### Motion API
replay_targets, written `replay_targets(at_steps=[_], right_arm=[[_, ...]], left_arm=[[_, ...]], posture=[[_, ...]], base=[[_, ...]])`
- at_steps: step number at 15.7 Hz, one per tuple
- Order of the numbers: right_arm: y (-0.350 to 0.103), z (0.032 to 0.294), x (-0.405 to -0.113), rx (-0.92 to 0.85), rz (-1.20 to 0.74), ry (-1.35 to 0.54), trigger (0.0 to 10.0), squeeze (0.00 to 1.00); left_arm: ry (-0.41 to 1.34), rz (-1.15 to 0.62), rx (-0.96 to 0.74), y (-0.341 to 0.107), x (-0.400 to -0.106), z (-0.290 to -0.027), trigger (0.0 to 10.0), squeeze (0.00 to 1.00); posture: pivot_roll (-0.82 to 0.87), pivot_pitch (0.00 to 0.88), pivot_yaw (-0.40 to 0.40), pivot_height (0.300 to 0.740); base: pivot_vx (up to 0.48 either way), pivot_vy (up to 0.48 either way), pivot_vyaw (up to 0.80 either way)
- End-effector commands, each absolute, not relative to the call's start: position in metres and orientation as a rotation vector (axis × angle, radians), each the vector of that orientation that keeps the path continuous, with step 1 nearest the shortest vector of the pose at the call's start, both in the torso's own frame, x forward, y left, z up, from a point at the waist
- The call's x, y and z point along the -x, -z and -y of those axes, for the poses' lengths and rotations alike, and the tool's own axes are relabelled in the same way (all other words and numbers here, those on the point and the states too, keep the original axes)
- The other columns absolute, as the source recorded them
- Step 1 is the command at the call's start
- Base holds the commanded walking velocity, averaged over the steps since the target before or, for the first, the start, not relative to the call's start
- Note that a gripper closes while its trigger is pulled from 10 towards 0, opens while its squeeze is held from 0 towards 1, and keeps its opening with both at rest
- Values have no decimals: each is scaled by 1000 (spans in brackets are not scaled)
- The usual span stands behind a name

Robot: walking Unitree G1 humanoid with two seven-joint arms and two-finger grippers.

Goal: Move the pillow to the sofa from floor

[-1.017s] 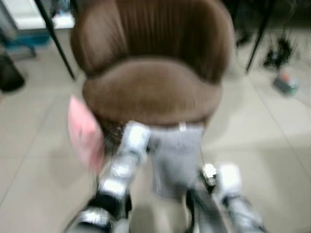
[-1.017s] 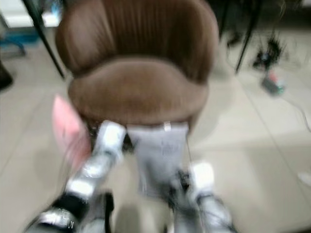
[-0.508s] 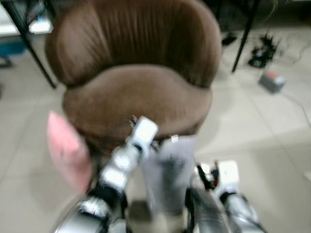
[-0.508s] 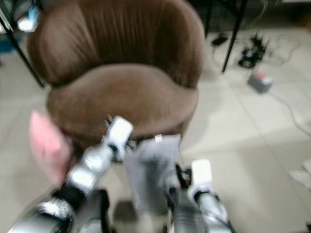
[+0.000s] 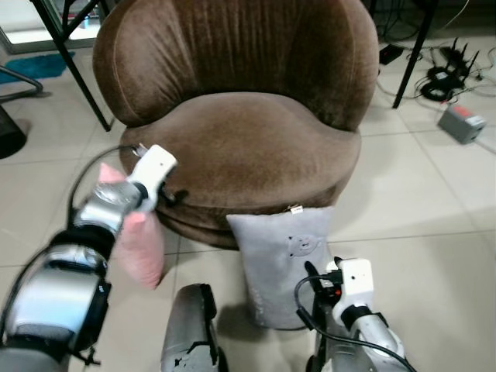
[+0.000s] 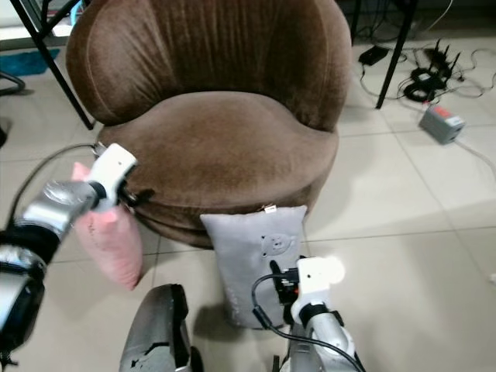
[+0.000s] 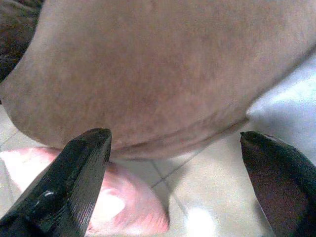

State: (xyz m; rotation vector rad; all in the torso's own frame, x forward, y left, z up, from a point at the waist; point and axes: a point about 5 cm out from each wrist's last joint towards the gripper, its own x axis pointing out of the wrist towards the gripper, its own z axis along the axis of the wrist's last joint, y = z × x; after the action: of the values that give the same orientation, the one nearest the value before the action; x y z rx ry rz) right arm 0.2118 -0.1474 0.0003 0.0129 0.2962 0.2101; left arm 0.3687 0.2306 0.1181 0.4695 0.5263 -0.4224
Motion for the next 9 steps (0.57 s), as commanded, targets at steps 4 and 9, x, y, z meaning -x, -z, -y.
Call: replay_targets(at_steps=[4, 9], right_arm=[[-15, 147, -213, -18, -253, -201, 10000, 169], [-63, 160, -201, -15, -193, -285, 10000, 169]], left_arm=[[446, -539, -519, -130, -373, -236, 10000, 0], [416, -513, -497, -107, -370, -218, 10000, 0]], posture=[[-32, 125, 90, 548], [-167, 207, -1, 548]], base=[[0, 0, 0], [0, 0, 0]])
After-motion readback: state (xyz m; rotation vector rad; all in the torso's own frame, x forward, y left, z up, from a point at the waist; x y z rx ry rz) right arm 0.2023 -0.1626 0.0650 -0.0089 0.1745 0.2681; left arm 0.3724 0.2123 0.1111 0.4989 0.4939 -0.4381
